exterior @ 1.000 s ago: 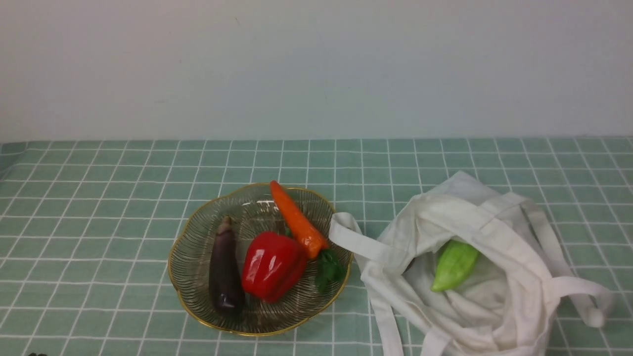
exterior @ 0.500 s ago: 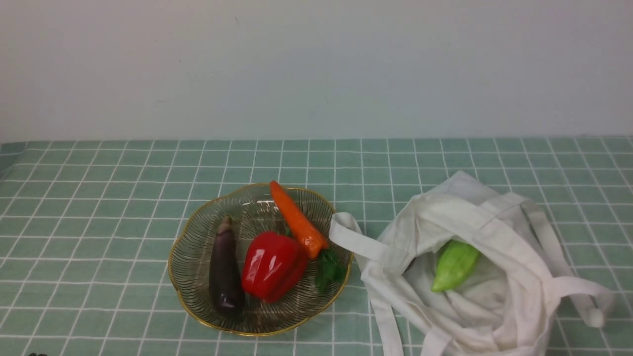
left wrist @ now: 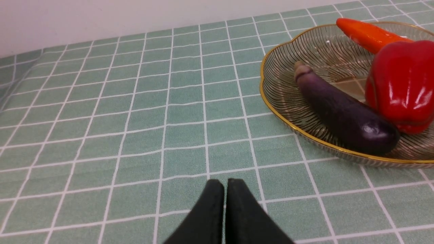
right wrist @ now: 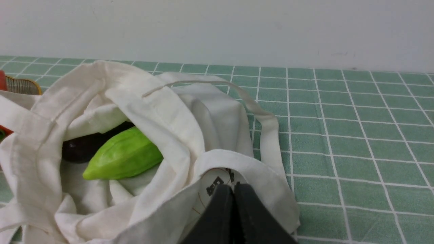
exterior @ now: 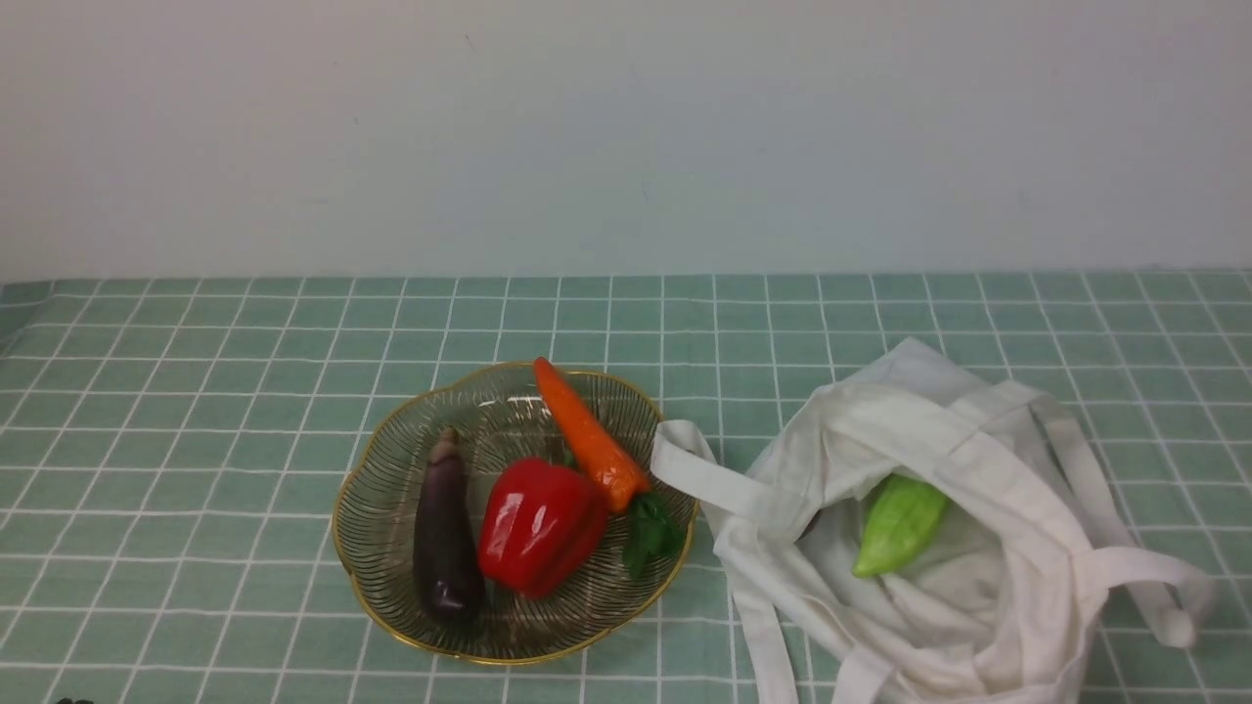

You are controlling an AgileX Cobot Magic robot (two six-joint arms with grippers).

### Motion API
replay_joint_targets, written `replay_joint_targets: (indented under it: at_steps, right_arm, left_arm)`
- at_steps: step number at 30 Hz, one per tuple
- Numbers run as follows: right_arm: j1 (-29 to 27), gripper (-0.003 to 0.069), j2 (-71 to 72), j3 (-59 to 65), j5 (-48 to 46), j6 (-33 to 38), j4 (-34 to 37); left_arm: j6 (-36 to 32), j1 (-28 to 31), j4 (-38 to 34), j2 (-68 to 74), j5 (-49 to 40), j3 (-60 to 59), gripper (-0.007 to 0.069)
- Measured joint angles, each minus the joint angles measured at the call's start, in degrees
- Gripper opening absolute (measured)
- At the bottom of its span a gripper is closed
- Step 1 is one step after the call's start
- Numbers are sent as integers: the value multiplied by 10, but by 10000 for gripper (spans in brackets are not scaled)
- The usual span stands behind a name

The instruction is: Take vegetables from cloth bag on blue coffee tablecloth place on plate.

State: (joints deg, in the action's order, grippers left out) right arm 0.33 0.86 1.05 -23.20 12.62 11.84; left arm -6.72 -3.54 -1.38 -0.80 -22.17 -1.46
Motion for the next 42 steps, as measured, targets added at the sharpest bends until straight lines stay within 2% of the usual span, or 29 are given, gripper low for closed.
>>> replay_joint_targets:
  at_steps: [42]
  right_arm:
    - [0, -14, 0, 0, 0, -13, 0]
  left_arm:
    - [0, 0, 0, 0, 0, 0, -8]
